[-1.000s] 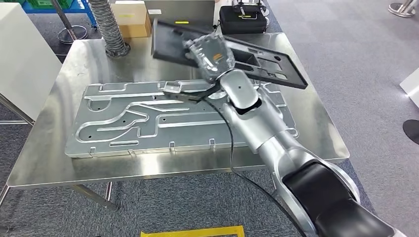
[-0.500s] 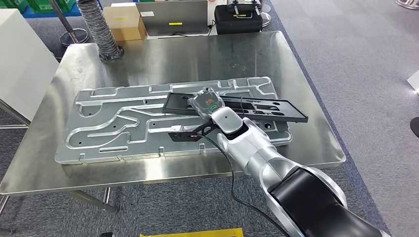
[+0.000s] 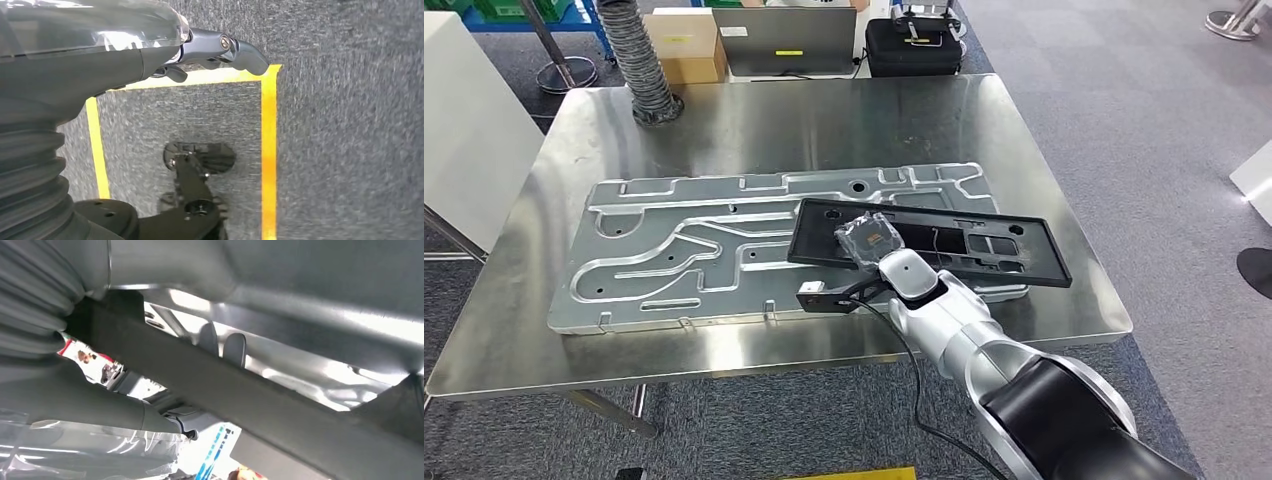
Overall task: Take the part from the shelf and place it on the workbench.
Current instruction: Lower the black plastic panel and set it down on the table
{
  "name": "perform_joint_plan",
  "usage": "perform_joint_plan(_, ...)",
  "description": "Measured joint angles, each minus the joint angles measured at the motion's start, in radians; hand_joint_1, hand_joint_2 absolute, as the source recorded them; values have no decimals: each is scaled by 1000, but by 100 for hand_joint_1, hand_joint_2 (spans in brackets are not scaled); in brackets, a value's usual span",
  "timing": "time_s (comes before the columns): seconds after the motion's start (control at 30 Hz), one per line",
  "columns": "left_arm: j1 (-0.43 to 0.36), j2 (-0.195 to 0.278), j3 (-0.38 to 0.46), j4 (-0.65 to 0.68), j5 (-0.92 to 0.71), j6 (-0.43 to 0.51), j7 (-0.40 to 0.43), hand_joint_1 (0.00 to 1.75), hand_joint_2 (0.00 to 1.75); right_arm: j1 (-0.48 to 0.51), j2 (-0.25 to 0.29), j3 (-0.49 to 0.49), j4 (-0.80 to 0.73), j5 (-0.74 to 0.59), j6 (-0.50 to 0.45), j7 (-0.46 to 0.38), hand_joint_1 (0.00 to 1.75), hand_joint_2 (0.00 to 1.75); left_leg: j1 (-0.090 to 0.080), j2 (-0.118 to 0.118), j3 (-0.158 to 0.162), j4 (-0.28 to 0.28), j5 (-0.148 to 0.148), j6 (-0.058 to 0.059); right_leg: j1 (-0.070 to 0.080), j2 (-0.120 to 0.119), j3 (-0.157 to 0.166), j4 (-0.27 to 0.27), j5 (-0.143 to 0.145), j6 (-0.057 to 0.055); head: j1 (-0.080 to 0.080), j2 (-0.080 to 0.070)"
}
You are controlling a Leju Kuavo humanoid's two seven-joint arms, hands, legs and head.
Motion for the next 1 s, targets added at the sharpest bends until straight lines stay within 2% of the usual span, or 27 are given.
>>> perform_joint_plan(0.03, 0, 0, 0, 0, 0, 0, 0, 0, 87, 5, -2, 0, 1, 2, -6, -2, 0, 0, 0, 0, 0, 0, 0, 0, -1, -1, -24, 47, -12, 2, 0, 0)
perform_joint_plan(0.07, 0, 0, 0, 0, -1, 1, 0, 0, 44, 9, -4, 0, 2, 5, -12, -5, 0, 0, 0, 1, 1, 0, 0, 0, -2, -2, -28, 56, -4, 2, 0, 0)
perform_joint_plan(0.1, 0, 0, 0, 0, -1, 1, 0, 0, 0, 10, -5, 0, 3, 8, -23, -8, 0, 0, 0, 1, 2, 1, -1, 0, -2, -2, -12, 23, 22, 1, 0, 0)
perform_joint_plan(0.17, -1, -1, -1, 0, -4, 3, 0, 0, 0, 10, -5, 0, 3, 16, -59, -19, 0, 0, -1, 0, 5, 1, -1, -3, 0, -3, 61, -125, 89, -8, 0, 0)
perform_joint_plan(0.2, -1, -2, -2, 0, -5, 3, 0, 0, 0, 10, -5, 0, 2, 20, -83, -24, 0, 0, -2, -1, 5, 2, -2, -6, 2, -3, 91, -188, 112, -14, 0, 0)
perform_joint_plan(0.23, -2, -3, -2, 0, -5, 3, 0, 0, 0, 12, -5, 0, 1, 23, -108, -28, 0, 0, -3, -1, 4, 2, -1, -11, 5, -3, 108, -226, 122, -18, 0, 0)
perform_joint_plan(0.33, -2, -4, -4, 0, -6, 3, 1, 0, 0, 18, -4, 0, -2, 27, -151, -34, 0, 0, -3, -2, 2, -1, 0, -29, 8, -2, 111, -242, 129, -33, 0, 0)
perform_joint_plan(0.4, -2, -4, -6, 0, -6, 3, 1, 0, 0, 20, -2, 0, -6, 25, -178, -43, 0, 0, -2, -1, -10, 30, -24, -38, 3, -3, 115, -251, 136, -45, 0, 0)
perform_joint_plan(0.43, -2, -4, -7, 0, -7, 3, 1, 0, 0, 21, -1, 0, -10, 21, -207, -55, 0, 0, -2, -1, -30, 75, -52, -41, 1, -4, 116, -254, 138, -49, 0, 0)
perform_joint_plan(0.5, -2, -5, -8, 0, -10, 3, 3, 0, 0, 25, 4, -5, -22, -2, -291, -101, 0, 0, -1, -1, -89, 212, -119, -45, 3, -4, 114, -253, 138, -53, 0, 0)
perform_joint_plan(0.53, -1, -5, -8, 0, -11, 3, 4, 0, 0, 28, 7, -9, -31, -16, -328, -126, 0, 0, -1, -1, -115, 267, -137, -46, 4, -4, 114, -252, 137, -54, 0, 0)
perform_joint_plan(0.57, -1, -6, -9, 0, -11, 3, 5, 0, 0, 29, 10, -14, -39, -29, -354, -146, 0, 0, -1, -1, -125, 289, -136, -47, 5, -4, 114, -250, 136, -54, 0, 0)
perform_joint_plan(0.6, -1, -6, -10, 0, -11, 3, 6, 0, 0, 30, 12, -19, -46, -37, -367, -158, 0, 0, -1, -1, -115, 270, -116, -46, 5, -4, 114, -248, 135, -54, 0, 0)
perform_joint_plan(0.67, -3, -6, -12, 0, -11, 4, 7, 0, 0, 30, 16, -27, -60, -44, -373, -166, 0, 0, -1, 0, -48, 136, -51, -42, 5, -3, 117, -243, 129, -49, 0, 0)
perform_joint_plan(0.73, -4, -6, -16, 0, -11, 4, 8, 0, 0, 29, 18, -34, -71, -46, -374, -168, 0, 0, -5, -1, 4, 28, -17, -33, 8, -2, 115, -236, 125, -41, 0, 0)
perform_joint_plan(0.83, -5, -9, -20, 0, -11, 4, 9, 0, 0, 29, 18, -39, -81, -49, -376, -172, 0, 0, -8, -3, 10, 8, -13, -17, 9, -2, 111, -234, 124, -26, 0, 0)
perform_joint_plan(0.9, -6, -11, -22, 0, -11, 4, 9, 0, 0, 29, 18, -46, -91, -68, -391, -197, 0, 0, -5, -3, 10, 3, -9, -5, 6, -3, 100, -209, 104, -14, 0, 0)
perform_joint_plan(0.93, -7, -11, -23, 0, -11, 4, 9, 0, 0, 31, 18, -53, -103, -92, -405, -225, 0, 0, -4, -2, 10, 1, -7, -1, 4, -3, 81, -167, 78, -8, 0, 0)
perform_joint_plan(1.0, -8, -11, -24, 0, -11, 4, 9, 0, 0, 45, 18, -77, -144, -171, -435, -308, 0, 0, -4, -1, 9, 1, -7, 4, 1, -4, 18, -33, 14, 0, 0, 0)
